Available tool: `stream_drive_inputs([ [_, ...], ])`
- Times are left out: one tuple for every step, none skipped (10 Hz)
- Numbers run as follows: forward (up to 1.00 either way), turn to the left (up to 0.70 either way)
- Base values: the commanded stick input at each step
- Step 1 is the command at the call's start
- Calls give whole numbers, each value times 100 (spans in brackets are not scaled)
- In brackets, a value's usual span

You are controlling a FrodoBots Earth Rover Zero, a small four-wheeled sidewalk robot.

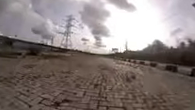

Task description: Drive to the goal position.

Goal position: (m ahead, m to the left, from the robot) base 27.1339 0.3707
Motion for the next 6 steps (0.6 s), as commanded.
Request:
stream_drive_inputs([
  [100, 0],
  [100, 0],
  [100, 0],
  [100, 0],
  [100, 0],
  [100, 0],
])
